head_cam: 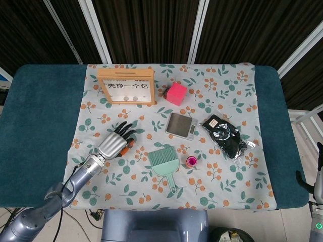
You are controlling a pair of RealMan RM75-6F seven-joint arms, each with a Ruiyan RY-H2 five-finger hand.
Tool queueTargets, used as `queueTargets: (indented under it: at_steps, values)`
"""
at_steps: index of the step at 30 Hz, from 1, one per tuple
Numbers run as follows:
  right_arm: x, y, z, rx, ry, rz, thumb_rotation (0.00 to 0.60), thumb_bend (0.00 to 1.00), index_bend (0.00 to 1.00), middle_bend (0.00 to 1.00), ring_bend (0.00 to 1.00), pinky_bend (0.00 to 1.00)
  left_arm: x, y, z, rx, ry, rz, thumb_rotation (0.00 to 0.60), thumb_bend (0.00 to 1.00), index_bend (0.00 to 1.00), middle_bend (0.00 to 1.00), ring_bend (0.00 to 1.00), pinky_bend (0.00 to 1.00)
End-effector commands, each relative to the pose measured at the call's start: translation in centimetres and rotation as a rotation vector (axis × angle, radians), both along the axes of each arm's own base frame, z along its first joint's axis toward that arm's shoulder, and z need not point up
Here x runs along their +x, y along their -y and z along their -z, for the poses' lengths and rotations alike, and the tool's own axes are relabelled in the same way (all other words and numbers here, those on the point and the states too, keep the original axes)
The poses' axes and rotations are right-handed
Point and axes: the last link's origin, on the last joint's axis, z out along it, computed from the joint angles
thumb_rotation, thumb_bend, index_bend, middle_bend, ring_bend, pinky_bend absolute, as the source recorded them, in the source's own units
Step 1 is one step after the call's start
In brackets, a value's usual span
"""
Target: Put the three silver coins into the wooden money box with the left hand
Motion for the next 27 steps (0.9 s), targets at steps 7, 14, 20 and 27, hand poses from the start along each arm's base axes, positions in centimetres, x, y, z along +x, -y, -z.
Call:
queueTargets:
  at_steps: [7, 14, 20, 27]
  values:
    - [-0.02, -0.02, -0.05, -0.001, 0.0, -0.001, 0.6, 0.36, 0.03, 0.02, 0.02, 0.0, 0.16, -0.24, 0.19, -0.001, -0.01, 0.004, 0.6, 0.39, 0.45, 0.17, 0.0, 0.0]
    - [0.0, 0.0, -0.07, -0.003, -0.002, 0.001, 0.6, 0.36, 0.04, 0.02, 0.02, 0.0, 0.13, -0.13, 0.16, 0.001, -0.006, 0.008, 0.6, 0.39, 0.47, 0.17, 0.0, 0.0]
    - [0.02, 0.0, -0.06, -0.003, -0.002, 0.0, 0.6, 0.36, 0.04, 0.02, 0.02, 0.0, 0.0, -0.05, 0.14, 0.002, -0.015, 0.013, 0.6, 0.39, 0.48, 0.17, 0.0, 0.0]
    - [-0.02, 0.01, -0.13, -0.006, -0.002, 0.003, 0.6, 0.36, 0.03, 0.02, 0.02, 0.0, -0.05, -0.07, 0.35, -0.006, -0.021, 0.007, 0.6, 0.39, 0.48, 0.17, 0.0, 0.0]
